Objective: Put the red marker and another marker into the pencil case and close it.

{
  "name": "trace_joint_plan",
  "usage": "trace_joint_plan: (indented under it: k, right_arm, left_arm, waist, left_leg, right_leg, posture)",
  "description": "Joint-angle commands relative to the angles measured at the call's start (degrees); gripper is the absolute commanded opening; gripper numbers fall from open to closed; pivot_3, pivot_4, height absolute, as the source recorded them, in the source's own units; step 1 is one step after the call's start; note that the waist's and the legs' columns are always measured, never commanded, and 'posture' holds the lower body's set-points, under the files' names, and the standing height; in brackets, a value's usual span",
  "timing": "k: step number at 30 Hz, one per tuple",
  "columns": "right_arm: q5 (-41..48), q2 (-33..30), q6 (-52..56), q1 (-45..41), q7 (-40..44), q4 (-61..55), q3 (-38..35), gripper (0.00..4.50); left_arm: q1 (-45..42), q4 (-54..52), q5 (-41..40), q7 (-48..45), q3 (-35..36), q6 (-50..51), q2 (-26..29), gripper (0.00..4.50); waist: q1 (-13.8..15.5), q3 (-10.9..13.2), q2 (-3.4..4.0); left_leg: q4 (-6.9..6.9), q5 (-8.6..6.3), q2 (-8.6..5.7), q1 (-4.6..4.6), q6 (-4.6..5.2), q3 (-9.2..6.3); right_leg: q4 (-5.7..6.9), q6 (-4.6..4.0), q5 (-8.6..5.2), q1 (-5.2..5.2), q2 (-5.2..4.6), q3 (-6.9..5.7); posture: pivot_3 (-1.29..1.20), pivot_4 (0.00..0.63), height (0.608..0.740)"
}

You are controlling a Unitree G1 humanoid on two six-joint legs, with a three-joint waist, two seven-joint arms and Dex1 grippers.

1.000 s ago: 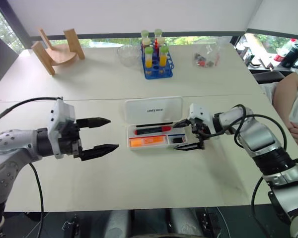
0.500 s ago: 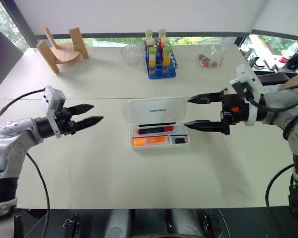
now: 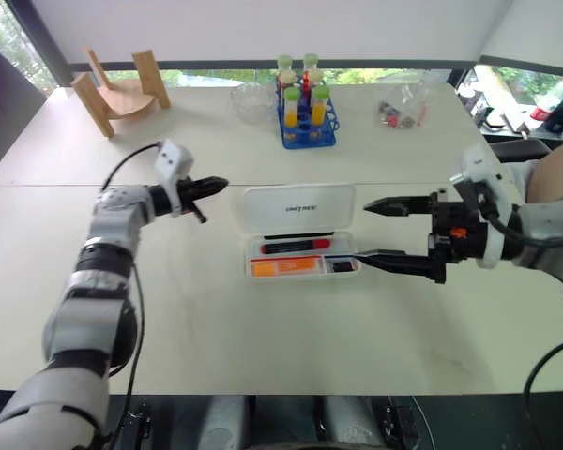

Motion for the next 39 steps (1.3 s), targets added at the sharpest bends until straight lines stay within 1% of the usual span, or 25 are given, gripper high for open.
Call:
trace_joint_plan:
  k: [1,3,5,8,10,12,15,16,17,18,19,21,22,24,25,27,28,30,31,33,36,39]
  right_arm:
    - [-0.1,-2.2,-1.2,2.8,-0.5,-1.2,-4.1,4.50]
    - [0.4,-2.7,-1.2,4.6,-0.9,-1.8,-5.4,4.50]
    - [0.6,-3.0,-1.4,6.0,-1.4,-2.5,-6.4,4.50]
    - [0.3,-3.6,-1.6,7.6,-2.1,-2.9,-7.7,4.50]
    - [0.5,-3.8,-1.7,8.3,-2.5,-3.2,-8.2,4.50]
    - [0.8,-3.9,-1.7,8.7,-2.8,-3.5,-8.6,4.50]
    - [1.3,-3.8,-1.6,8.5,-3.5,-3.6,-8.7,4.50]
    - [1.4,-3.8,-1.7,8.4,-3.7,-3.6,-8.6,4.50]
    - [1.3,-3.8,-1.9,8.1,-3.9,-3.4,-8.3,4.50]
    - [1.2,-3.8,-2.2,8.0,-4.0,-3.2,-8.0,4.50]
    - [1.0,-3.9,-2.5,7.8,-4.0,-3.0,-7.5,4.50]
    - [0.8,-3.9,-3.0,7.5,-4.1,-2.7,-6.7,4.50]
    - [0.7,-3.8,-3.2,7.2,-4.1,-2.4,-6.3,4.50]
    - [0.0,-3.6,-4.2,6.6,-4.1,-1.2,-4.9,4.50]
    - [-0.4,-3.4,-4.8,6.4,-4.1,-0.7,-4.1,4.50]
    - [-1.2,-2.9,-5.9,6.3,-4.1,0.0,-2.7,4.50]
    - [-1.4,-2.7,-6.4,6.2,-4.0,0.4,-2.1,4.50]
    - [-1.8,-2.5,-7.2,6.0,-3.9,1.1,-1.1,4.50]
    - [-1.9,-2.4,-7.5,6.1,-3.7,1.4,-0.9,4.50]
    - [-2.2,-2.4,-8.2,6.0,-3.3,2.4,-0.1,4.50]
    - [-2.8,-2.9,-9.4,6.4,-2.0,3.7,0.8,4.50]
    - [-3.0,-3.5,-10.0,6.8,-0.5,4.8,0.9,4.50]
  left_arm:
    - [-3.5,3.8,-0.5,-4.3,2.1,-2.0,-1.9,0.05]
    - [-4.3,4.1,-2.4,-9.8,3.4,0.8,-2.7,0.05]
    - [-4.1,2.6,-3.3,-17.3,3.3,4.5,-2.5,0.05]
    - [-1.8,-2.3,-2.8,-27.9,-0.6,11.5,-0.7,0.05]
    - [1.5,-8.0,-2.5,-30.6,-5.8,14.4,1.0,0.05]
    - [4.7,-12.4,-1.7,-30.9,-10.0,15.3,2.0,0.05]
    - [9.2,-15.2,4.5,-28.2,-13.8,11.6,1.1,0.05]
    - [10.4,-15.3,6.3,-25.6,-14.6,9.8,0.5,0.05]
    - [11.5,-13.9,9.5,-20.2,-16.1,7.3,-0.4,0.05]
    - [12.5,-12.7,12.0,-16.8,-17.3,4.6,-0.9,0.05]
    - [13.2,-12.1,13.1,-15.5,-17.9,2.9,-1.1,0.05]
    - [14.0,-12.6,12.6,-16.2,-17.4,2.7,-0.9,0.05]
    - [14.2,-13.3,11.7,-16.2,-16.5,2.7,-0.7,0.05]
    - [15.4,-23.5,4.9,-16.9,-11.1,10.6,2.1,0.05]
    - [16.6,-29.8,1.6,-17.0,-8.4,15.4,4.1,0.05]
    - [20.5,-42.9,-4.5,-16.3,-3.4,24.4,8.7,0.05]
    - [22.7,-48.8,-7.3,-15.2,-1.0,28.8,10.7,0.05]
    - [26.4,-58.0,-12.3,-12.9,3.2,36.5,14.0,0.05]
    - [28.2,-62.1,-14.7,-11.3,5.4,40.0,15.3,0.05]
    - [32.5,-70.1,-19.4,-8.2,10.8,46.1,18.1,0.05]
    - [41.3,-81.0,-25.6,-4.7,19.7,53.2,22.1,0.05]
    - [49.5,-89.8,-31.8,-0.1,28.6,59.2,23.6,0.05]
  waist:
    - [-0.3,0.1,-0.10]
    - [-0.9,0.1,-0.16]
    - [-1.2,0.1,-0.15]
    - [-1.5,0.1,-0.14]
    - [-1.9,0.1,-0.13]
    - [-1.9,0.1,-0.13]
    - [-1.6,0.1,-0.13]
    - [-1.3,0.1,-0.16]
    - [-0.7,0.0,-0.12]
    - [-0.3,-0.1,-0.05]
    - [-0.1,-0.2,0.05]
    - [-0.2,-0.3,0.07]
    - [-0.3,-0.3,0.07]
    - [-0.7,-0.3,0.02]
    - [-1.1,-0.2,-0.02]
    - [-2.1,-0.2,-0.14]
    - [-2.1,-0.2,-0.14]
    - [-2.1,-0.2,-0.14]
    - [-2.1,-0.2,-0.13]
    - [-1.9,-0.2,-0.11]
    - [-1.9,-0.1,-0.11]
    - [-2.0,-0.1,-0.10]
  left_leg:
    - [0.00,-0.01,-0.02,-0.01,0.02,0.01]
    - [0.00,-0.03,-0.01,-0.02,0.04,0.06]
    - [-0.03,-0.02,0.06,-0.01,0.05,0.07]
    - [-0.03,-0.01,0.14,0.00,0.04,0.01]
    - [-0.03,0.00,0.14,0.00,0.02,0.01]
    - [-0.02,0.00,0.15,0.03,0.02,0.00]
    - [-0.02,0.00,0.16,0.06,0.02,-0.02]
    - [0.00,0.00,0.16,0.07,0.02,-0.02]
    - [0.04,0.00,0.17,0.08,0.02,-0.06]
    - [0.04,0.00,0.17,0.22,0.02,-0.03]
    - [0.04,0.00,0.14,0.39,0.02,-0.03]
    - [0.00,-0.01,0.08,0.99,0.03,-0.01]
    - [-0.06,-0.04,0.09,1.40,0.06,0.00]
    - [-0.14,-0.06,0.12,1.80,0.07,0.02]
    - [-0.28,-0.06,0.21,1.94,0.07,0.04]
    - [-0.49,-0.06,0.32,1.97,0.07,0.01]
    - [-0.71,-0.03,0.35,1.92,0.04,0.00]
    - [-0.83,-0.02,0.39,1.68,0.03,-0.06]
    - [-0.83,-0.02,0.44,1.30,0.03,-0.14]
    - [-0.83,-0.01,0.52,0.86,0.02,-0.11]
    - [-0.79,-0.01,0.43,0.53,0.01,-0.07]
    - [-0.74,-0.01,0.36,0.50,0.01,0.00]
  right_leg:
    - [0.00,0.00,0.00,0.00,-0.02,0.01]
    - [0.02,0.01,0.00,-0.09,-0.02,0.04]
    - [0.09,0.01,0.00,-0.17,0.05,0.05]
    - [0.15,0.00,0.00,-0.16,0.18,0.05]
    - [0.15,0.00,0.00,-0.12,0.18,0.06]
    - [0.15,0.00,0.00,-0.09,0.16,0.08]
    - [0.13,0.00,0.00,-0.05,0.15,0.08]
    - [0.13,0.00,0.00,-0.03,0.15,0.08]
    - [0.12,-0.01,0.00,0.03,0.14,0.04]
    - [0.08,-0.01,0.00,0.20,0.13,0.05]
    - [0.06,0.00,0.00,0.40,0.07,0.04]
    - [-0.01,0.01,-0.01,1.01,0.00,0.04]
    - [-0.14,0.01,-0.03,1.45,0.01,0.04]
    - [-0.29,-0.02,-0.09,1.84,0.01,0.05]
    - [-0.34,-0.16,-0.16,1.87,0.01,0.10]
    - [-0.37,-0.11,-0.09,1.75,0.09,0.17]
    - [-0.36,-0.03,-0.02,1.58,0.10,0.21]
    - [-0.19,-0.13,-0.06,1.21,0.14,0.21]
    - [-0.17,-0.18,-0.12,0.90,0.20,0.17]
    - [-0.12,-0.22,-0.16,0.41,0.17,0.19]
    - [-0.11,-0.21,-0.16,0.11,0.02,0.19]
    - [-0.14,-0.20,-0.16,0.12,-0.11,0.19]
  posture:
    - [0.00,0.150,0.740]
    - [0.00,0.150,0.740]
    - [0.00,0.150,0.740]
    - [0.00,0.150,0.740]
    - [0.00,0.150,0.740]
    - [0.00,0.150,0.740]
    - [0.00,0.150,0.740]
    - [0.00,0.150,0.740]
    - [0.00,0.150,0.740]
    - [0.00,0.150,0.740]
    - [0.00,0.150,0.740]
    - [0.00,0.150,0.740]
    - [0.00,0.150,0.740]
    - [0.00,0.150,0.740]
    - [0.00,0.150,0.740]
    - [0.00,0.150,0.740]
    - [0.00,0.150,0.740]
    - [0.00,0.150,0.740]
    - [0.00,0.150,0.740]
    - [0.00,0.150,0.740]
    - [0.00,0.150,0.740]
    - [0.00,0.150,0.740]
